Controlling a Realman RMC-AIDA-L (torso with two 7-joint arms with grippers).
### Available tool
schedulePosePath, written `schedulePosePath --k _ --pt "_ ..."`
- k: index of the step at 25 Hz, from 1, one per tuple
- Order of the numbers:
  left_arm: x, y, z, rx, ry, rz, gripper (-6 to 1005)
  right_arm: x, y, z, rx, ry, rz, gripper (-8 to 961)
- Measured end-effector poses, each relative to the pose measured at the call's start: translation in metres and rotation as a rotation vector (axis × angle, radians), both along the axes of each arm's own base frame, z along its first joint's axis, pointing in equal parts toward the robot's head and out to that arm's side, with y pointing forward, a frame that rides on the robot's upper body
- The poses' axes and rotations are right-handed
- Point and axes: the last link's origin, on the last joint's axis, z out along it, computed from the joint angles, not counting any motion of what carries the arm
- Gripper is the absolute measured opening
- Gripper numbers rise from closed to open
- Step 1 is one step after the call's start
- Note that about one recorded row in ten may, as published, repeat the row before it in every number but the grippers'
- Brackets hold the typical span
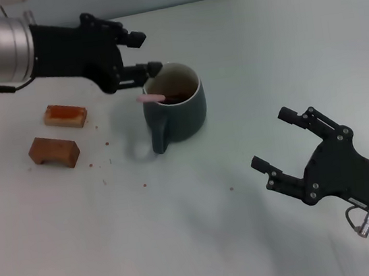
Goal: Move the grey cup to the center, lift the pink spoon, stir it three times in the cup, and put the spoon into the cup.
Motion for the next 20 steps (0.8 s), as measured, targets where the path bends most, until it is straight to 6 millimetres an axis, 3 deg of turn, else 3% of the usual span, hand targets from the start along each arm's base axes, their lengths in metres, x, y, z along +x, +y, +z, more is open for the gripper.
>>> schedulePosePath --k 7,10,11,16,20 --pt "-0.035 -0.030 0.010 0.054 -0.092 -0.062 594 -0.006 0.005 -0.002 -0.007 0.015 0.010 833" --pt "-0.053 -0.043 0.009 0.073 -0.124 -0.083 795 -0.008 0.008 -0.003 -0.019 0.021 0.011 833" --pt "-0.071 -0.054 0.003 0.084 -0.164 -0.088 801 -0.009 0.009 -0.003 -0.028 0.029 0.010 833" --pt "-0.111 -0.073 -0.024 0.080 -0.287 -0.005 832 -0.016 0.017 -0.005 -0.074 0.049 0.018 833" --pt "-0.130 -0.088 -0.038 0.105 -0.346 0.014 856 -0.019 0.021 -0.010 -0.112 0.032 0.026 833"
